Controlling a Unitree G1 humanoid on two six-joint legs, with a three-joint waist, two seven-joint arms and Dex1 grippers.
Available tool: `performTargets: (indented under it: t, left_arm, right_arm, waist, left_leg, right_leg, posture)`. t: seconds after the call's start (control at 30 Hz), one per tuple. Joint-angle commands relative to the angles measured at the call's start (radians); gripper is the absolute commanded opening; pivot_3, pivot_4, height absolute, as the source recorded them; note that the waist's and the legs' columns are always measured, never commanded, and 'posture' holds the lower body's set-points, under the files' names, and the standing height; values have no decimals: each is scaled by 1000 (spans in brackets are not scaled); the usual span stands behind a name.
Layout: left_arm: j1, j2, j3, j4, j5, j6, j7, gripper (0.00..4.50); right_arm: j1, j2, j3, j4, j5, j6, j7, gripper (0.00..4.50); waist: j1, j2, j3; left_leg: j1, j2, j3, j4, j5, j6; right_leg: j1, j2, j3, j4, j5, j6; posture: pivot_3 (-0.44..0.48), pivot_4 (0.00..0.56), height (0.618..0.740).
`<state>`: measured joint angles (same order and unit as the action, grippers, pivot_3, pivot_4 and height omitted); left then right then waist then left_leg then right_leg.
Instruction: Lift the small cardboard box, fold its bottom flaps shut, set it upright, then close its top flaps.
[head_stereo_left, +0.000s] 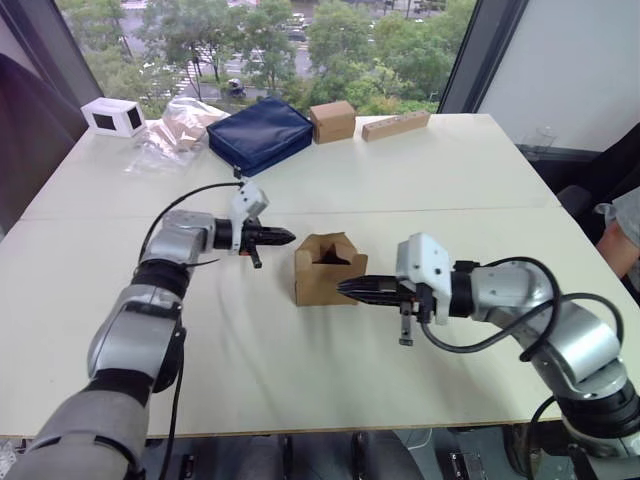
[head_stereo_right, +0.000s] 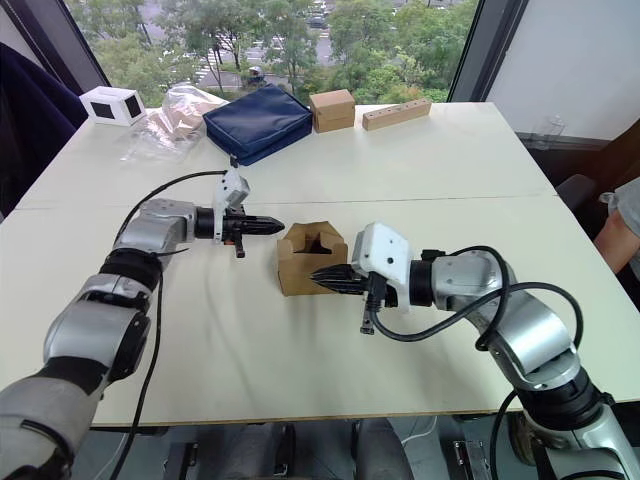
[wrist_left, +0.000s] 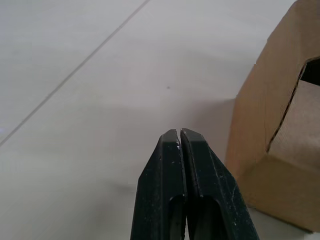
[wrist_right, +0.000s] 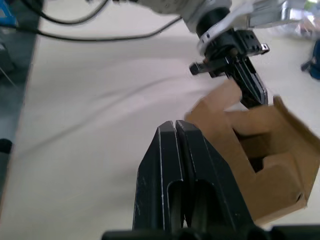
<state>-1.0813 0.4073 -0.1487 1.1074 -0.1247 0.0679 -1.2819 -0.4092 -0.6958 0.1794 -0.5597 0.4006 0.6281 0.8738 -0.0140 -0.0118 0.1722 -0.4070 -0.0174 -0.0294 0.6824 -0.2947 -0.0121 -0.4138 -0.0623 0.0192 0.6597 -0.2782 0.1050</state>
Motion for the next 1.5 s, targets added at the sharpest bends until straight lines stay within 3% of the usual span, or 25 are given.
performTargets:
  t: [0.03, 0.23, 0.67, 0.93, 1.03, 1.13, 1.27, 1.37, 1.5]
  left_arm:
    - [-39, -19, 5, 63, 39, -60, -20, 65]
    - [-41, -71, 14, 84, 75, -126, -23, 65]
    - [-19, -85, 50, 63, 84, -168, -7, 65]
    - [-9, -18, 162, 21, 29, -158, 140, 65]
    - [44, 28, 234, -186, -86, 25, 72, 65]
    - [227, 119, 203, -597, -175, 257, -27, 65]
    - [415, 216, 169, -952, -261, 468, -53, 65]
    - [504, 240, 156, -1112, -314, 561, -35, 65]
    - [541, 197, 129, -1196, -318, 587, 50, 65]
  right_arm:
    - [-26, 15, 29, 23, -58, -41, -27, 0]
    - [-78, 43, 83, 130, -164, -82, -72, 0]
    - [-140, 107, 119, 267, -210, -100, -36, 0]
    - [-155, 136, 123, 313, -205, -104, -11, 0]
    - [-160, 146, 109, 321, -198, -107, -9, 0]
    - [-160, 152, 101, 335, -194, -116, -4, 0]
    - [-158, 161, 96, 356, -197, -134, 0, 0]
    - [-163, 167, 92, 367, -199, -145, 1, 0]
    - [-163, 176, 95, 369, -202, -151, -4, 0]
  waist:
    - [1, 0, 0]
    - [5, 0, 0]
    - [1, 0, 0]
    - [-2, 0, 0]
    - [-5, 0, 0]
    - [-13, 1, 0]
    - [-15, 1, 0]
    - [2, 1, 0]
    - [8, 0, 0]
  left_leg:
    - [0, 0, 0, 0, 0, 0]
    - [-1, 0, 0, 0, 0, 0]
    - [-1, -1, 0, 0, 0, 0]
    - [-1, -1, 0, 0, 0, 0]
    - [-1, -1, 0, 0, 0, 0]
    - [-2, 0, 0, 0, 0, -1]
    - [-2, 4, 1, -1, 1, -3]
    - [-2, 4, 1, 0, 2, -3]
    - [-2, 4, 1, 0, 2, -3]
  right_leg:
    - [0, 0, 0, 0, 0, 0]
    - [-1, -1, 0, 1, 0, 0]
    - [-3, -1, 0, 3, 0, 0]
    - [-3, -1, 1, 4, 0, 0]
    - [-5, -1, 1, 5, 0, 0]
    - [-6, -1, 2, 5, 0, 0]
    - [-6, -1, 4, 5, 0, 0]
    - [-5, -1, 4, 5, 0, 0]
    - [-5, -2, 4, 5, 0, 0]
  posture:
    - [0, 150, 740]
    - [0, 150, 740]
    - [0, 150, 740]
    - [0, 150, 740]
    - [0, 150, 740]
    - [0, 150, 740]
    - [0, 150, 740]
    - [0, 150, 740]
    - [0, 150, 740]
